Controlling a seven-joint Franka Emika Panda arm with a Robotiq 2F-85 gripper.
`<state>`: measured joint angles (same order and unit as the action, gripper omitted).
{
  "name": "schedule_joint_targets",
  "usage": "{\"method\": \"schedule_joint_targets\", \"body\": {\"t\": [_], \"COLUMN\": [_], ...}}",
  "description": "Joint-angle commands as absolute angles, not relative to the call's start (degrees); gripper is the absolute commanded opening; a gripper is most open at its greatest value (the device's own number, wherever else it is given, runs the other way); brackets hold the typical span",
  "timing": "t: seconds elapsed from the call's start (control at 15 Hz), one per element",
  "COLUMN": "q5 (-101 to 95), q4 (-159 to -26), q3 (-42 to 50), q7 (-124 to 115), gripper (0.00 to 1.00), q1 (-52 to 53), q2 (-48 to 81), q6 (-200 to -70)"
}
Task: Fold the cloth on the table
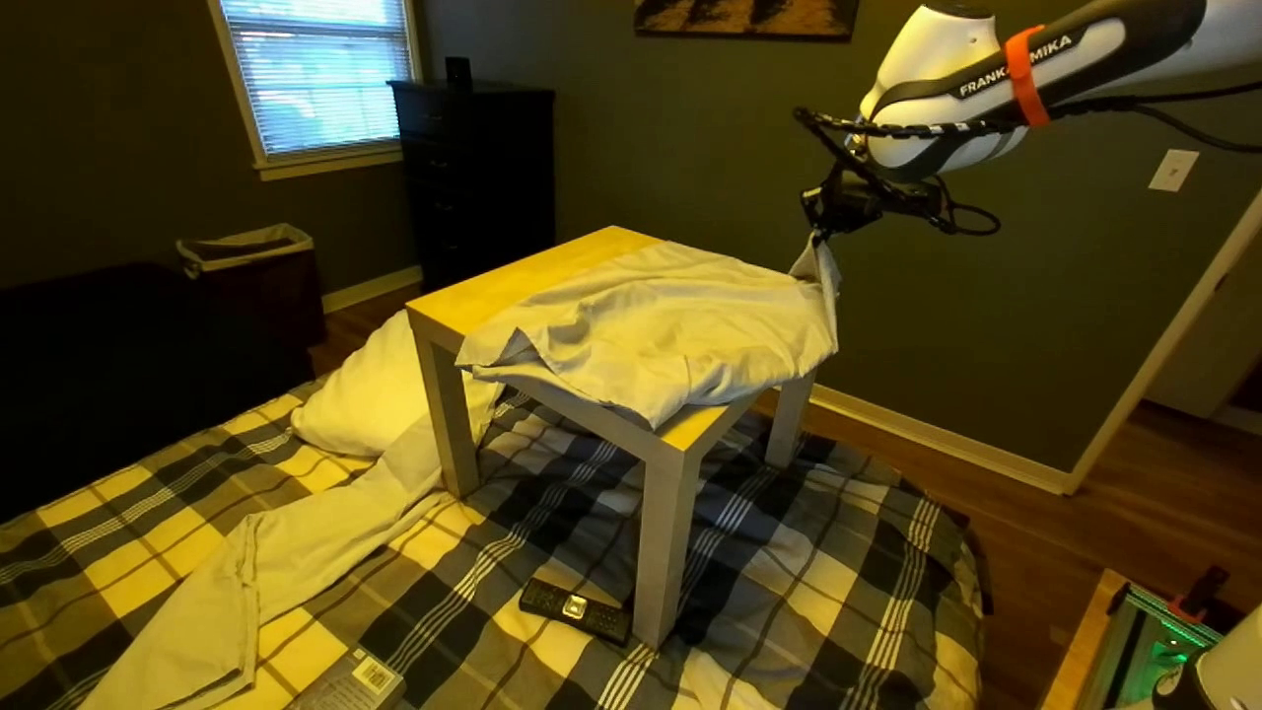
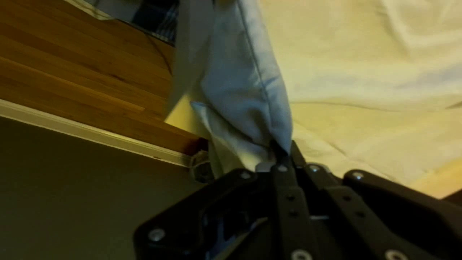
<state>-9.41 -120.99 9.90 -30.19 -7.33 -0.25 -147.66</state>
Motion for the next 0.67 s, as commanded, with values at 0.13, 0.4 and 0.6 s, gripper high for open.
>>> {"method": "schedule_joint_targets", "body": {"t": [0.13, 0.4, 0.6], "q5": [-4.6, -7.6, -4.7], "q4": [-114.2, -105.4, -97.5], "q3": [6.6, 8.0, 7.5], "q7": [-36.0, -45.1, -47.6], "gripper": [0.00, 0.00, 0.00], "q1": [-5.3, -2.4, -1.6], "q2": [9.0, 18.7, 25.8], "q6": [-165.3, -174.9, -174.3]}}
